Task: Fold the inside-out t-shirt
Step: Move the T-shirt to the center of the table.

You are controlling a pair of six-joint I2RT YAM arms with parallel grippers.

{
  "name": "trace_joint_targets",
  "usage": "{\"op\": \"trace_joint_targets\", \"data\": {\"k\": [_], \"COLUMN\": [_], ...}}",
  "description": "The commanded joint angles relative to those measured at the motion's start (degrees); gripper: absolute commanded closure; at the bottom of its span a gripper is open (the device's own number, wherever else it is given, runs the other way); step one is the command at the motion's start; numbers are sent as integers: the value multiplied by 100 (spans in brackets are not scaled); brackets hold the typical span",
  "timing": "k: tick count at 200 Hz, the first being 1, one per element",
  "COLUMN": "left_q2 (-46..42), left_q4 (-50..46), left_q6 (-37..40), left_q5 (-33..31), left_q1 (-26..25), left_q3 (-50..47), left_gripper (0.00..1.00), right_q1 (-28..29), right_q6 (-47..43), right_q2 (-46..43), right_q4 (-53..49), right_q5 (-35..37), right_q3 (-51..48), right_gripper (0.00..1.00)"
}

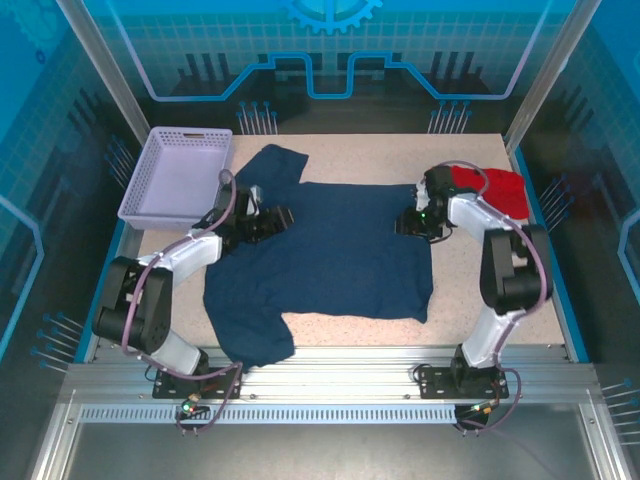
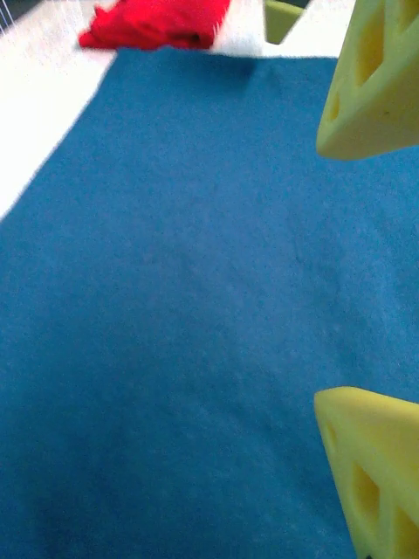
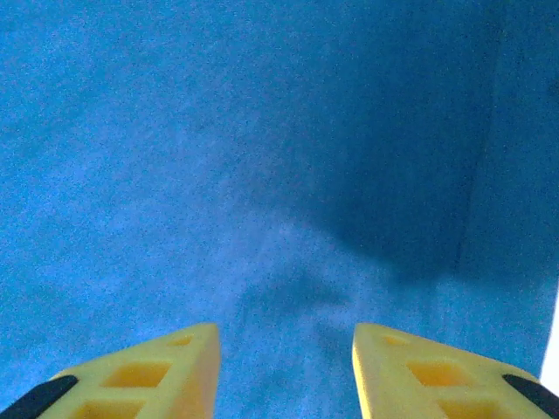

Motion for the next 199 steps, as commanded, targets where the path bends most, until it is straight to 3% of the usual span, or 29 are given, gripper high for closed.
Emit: {"op": "trace_joint_targets", "data": {"k": [1,72,134,150,172,199], "left_q2": [212,1174,2527,2803,2755,2202], "left_q4": [345,253,-150,-423,-531,-347], "left_q6": [129,327,453,503,479,300], "left_q5": [-35,-468,-516,-494,-412,-156], "left_q1": [-34,-35,-26,-17,-17,-32], "left_q3": [-98,353,1838,2393,2709,2510], "left_gripper": [30,29,28,28,28,28], "right_q1": [-14,-105,-209,-217,-161,-89], "right_q6": [77,82,49,-78,-269,-277], "right_q2": [710,2383,3942,4000,3121,1003], "right_q4": [-418,-1445,-2430,-2707,-2590,-1623], "right_q5": [377,801,734,686,898,1436], "right_q3": [707,2821,5818,6386,5719,2826], "right_gripper": [56,62,65,64,61,55]}}
